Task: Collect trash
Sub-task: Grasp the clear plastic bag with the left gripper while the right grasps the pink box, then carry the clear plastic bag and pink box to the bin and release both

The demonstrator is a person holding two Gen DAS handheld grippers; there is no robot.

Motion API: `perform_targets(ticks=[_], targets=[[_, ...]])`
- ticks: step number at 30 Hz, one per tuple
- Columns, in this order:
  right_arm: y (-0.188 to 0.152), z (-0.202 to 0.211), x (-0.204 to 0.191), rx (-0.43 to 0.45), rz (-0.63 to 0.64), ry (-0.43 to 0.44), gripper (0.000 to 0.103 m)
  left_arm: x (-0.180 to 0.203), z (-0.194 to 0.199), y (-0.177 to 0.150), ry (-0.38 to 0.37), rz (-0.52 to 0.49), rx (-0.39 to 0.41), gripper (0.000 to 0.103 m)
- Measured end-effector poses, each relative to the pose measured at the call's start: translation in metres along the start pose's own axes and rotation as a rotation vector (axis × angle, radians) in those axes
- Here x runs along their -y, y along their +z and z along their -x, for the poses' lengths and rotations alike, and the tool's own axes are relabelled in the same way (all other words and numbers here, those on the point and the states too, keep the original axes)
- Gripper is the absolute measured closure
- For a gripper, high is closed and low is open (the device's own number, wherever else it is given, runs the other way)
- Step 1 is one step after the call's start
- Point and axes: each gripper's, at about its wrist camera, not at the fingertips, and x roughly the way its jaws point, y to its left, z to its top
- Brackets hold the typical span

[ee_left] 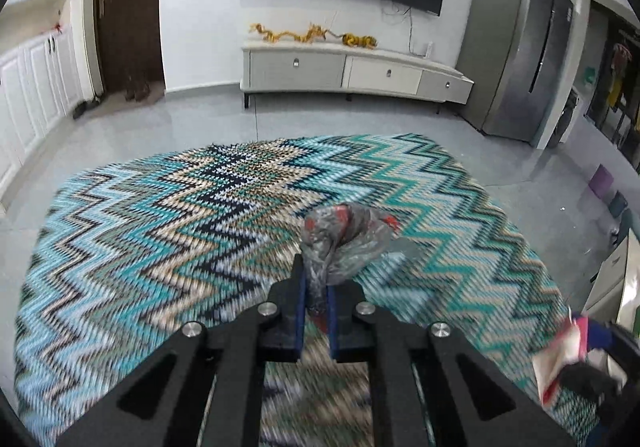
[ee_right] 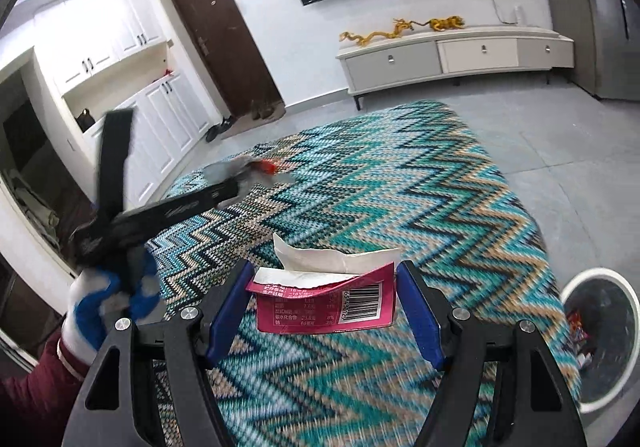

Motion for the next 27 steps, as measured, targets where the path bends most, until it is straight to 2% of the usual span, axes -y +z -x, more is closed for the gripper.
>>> perform_targets(ticks=[8,14,19,27], targets=[[-0.01,0.057,0.0,0.058,-0.004,-0.056,0.032,0.036,0.076,-0.04,0.037,-0.046,0.068,0.095],[-0.018,0.088,-0.007,0.092,0.003,-0.069,0.032,0.046,0.125,-0.062,0.088,-0.082,0.131,0.095],[-0.024,0.108,-0.015,0.119,0.014,-0.066,0.032,0.054,0.155,-0.073,0.116,-0.111,0.173,0.095],[-0.028,0.137,-0.022,0.161,0.042,-0.082,0.032,0.063,0.181,-0.08,0.126,-0.127,0.213,0.095]])
